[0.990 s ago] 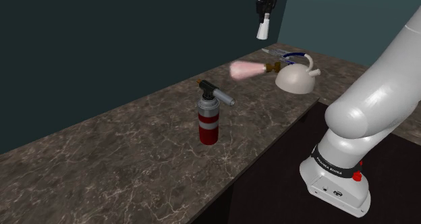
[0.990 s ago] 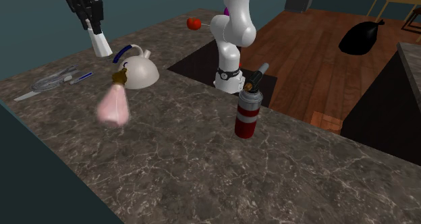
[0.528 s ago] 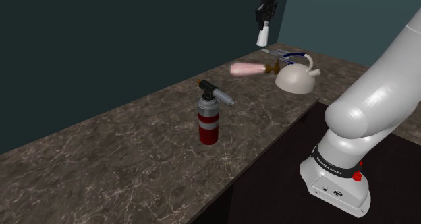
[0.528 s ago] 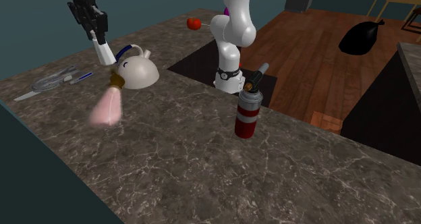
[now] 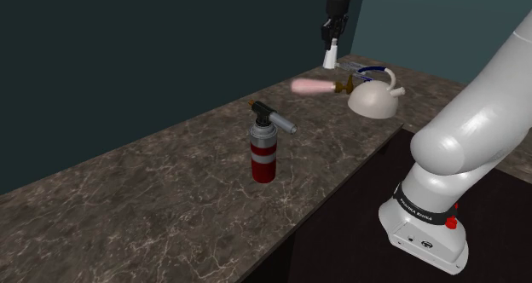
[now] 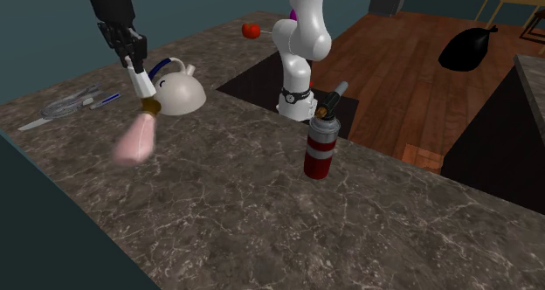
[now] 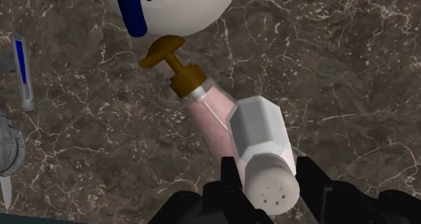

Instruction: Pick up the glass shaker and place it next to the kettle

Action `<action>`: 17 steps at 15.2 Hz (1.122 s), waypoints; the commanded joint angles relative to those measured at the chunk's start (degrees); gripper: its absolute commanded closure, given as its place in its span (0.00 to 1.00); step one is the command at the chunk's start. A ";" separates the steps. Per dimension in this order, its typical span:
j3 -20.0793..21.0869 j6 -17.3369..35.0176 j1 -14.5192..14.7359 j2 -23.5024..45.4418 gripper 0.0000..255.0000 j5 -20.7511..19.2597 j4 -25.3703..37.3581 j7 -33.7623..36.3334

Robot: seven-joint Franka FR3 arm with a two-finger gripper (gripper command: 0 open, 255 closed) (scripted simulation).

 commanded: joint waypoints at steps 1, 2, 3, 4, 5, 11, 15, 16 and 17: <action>-0.02 1.61 -0.02 0.35 1.00 -0.03 -1.23 0.13; -0.04 2.37 -0.02 0.45 1.00 -0.05 -1.89 0.19; -0.05 3.13 -0.03 0.56 1.00 -0.08 -2.53 0.25; -0.06 3.88 -0.04 0.69 1.00 -0.10 -3.17 0.31; -0.07 4.64 -0.05 0.83 1.00 -0.13 -3.79 0.36; -0.15 9.18 -0.12 1.91 1.00 -0.27 -7.25 0.72; -0.20 12.20 -0.16 2.87 1.00 -0.37 -9.32 0.96; -0.21 12.95 -0.17 3.14 1.00 -0.40 -9.80 1.01; -0.23 13.70 -0.18 3.42 1.00 -0.42 -10.27 1.07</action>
